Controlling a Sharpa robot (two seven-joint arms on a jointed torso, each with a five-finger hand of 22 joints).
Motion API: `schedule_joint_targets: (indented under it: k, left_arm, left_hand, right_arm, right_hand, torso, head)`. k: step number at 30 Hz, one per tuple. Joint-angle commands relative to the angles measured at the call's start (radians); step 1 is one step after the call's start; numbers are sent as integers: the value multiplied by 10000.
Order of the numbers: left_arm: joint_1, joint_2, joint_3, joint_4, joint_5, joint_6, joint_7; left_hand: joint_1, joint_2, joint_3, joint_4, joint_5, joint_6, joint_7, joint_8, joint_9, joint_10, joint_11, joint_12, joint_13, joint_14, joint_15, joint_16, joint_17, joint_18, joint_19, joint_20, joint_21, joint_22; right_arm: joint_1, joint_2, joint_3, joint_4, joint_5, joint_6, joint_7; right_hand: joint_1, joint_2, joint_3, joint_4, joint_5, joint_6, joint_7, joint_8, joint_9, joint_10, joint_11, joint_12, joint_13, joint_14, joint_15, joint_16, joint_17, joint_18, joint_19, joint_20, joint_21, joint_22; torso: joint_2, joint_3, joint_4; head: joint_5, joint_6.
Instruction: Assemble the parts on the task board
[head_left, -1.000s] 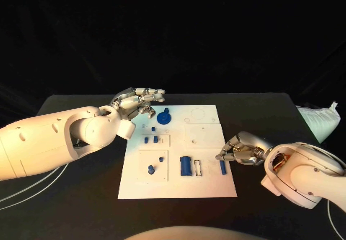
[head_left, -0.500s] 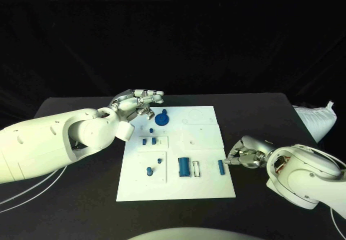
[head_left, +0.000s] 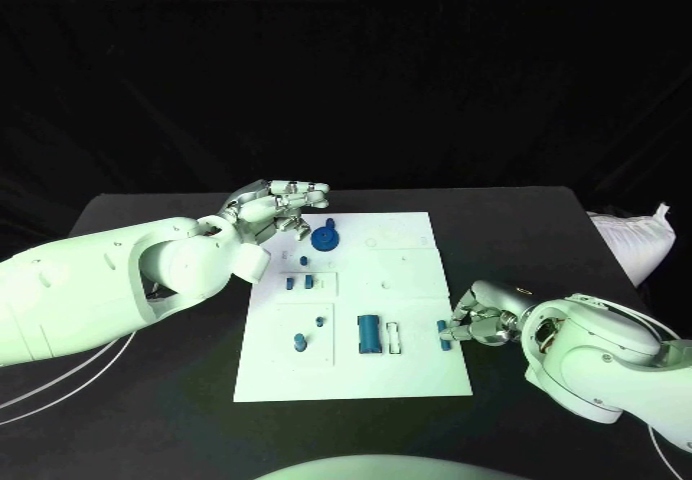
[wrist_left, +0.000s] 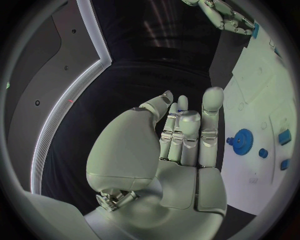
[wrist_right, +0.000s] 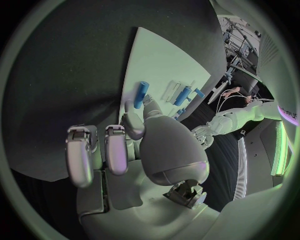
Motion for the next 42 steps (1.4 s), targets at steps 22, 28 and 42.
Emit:
schedule_joint_targets:
  k: [22,28,42]
  left_arm:
    - [-5,-18,-14,-66,-13,271,-23]
    - [-7,-27,-18,-122,-13,285,-26]
    - [-11,-13,-40,-143,-13,317,-55]
  left_hand:
    - [-63,72,-109,25,25,-73,31,52,2,-66,5,81,19,-66,14,-44,-30,210,-77,26,-98,-34]
    - [-63,72,-109,25,25,-73,31,52,2,-66,5,81,19,-66,14,-44,-30,210,-77,26,-98,-34]
    - [-83,83,-122,42,25,-78,33,57,2,-78,7,92,21,-70,16,-45,-39,212,-81,28,-115,-43]
  right_arm:
    - [-228,932,-102,-484,-3289,2039,-206]
    - [-345,1165,-148,-612,-3874,2485,-223]
    - [-407,1242,-163,-580,-3738,2737,-245]
  right_hand:
    - [264,1,122,-111,-966,22,5,-40,165,-72,-48,-248,-115,673,19,-134,775,-18,574,22,-68,1910]
    - [719,91,392,-389,-1544,15,-6,-51,227,-102,-64,-281,-124,675,1,-143,779,-17,570,11,-76,1906]
    - [1803,551,1527,-1143,-1218,77,-70,-74,306,-199,-148,-412,-186,681,-82,-146,803,-30,603,-58,-43,1959]
  torso:
    - [1,10,-12]
    - [12,16,14]
    - [12,5,-10]
  head:
    - [91,2]
    - [84,-8]
    - [94,-41]
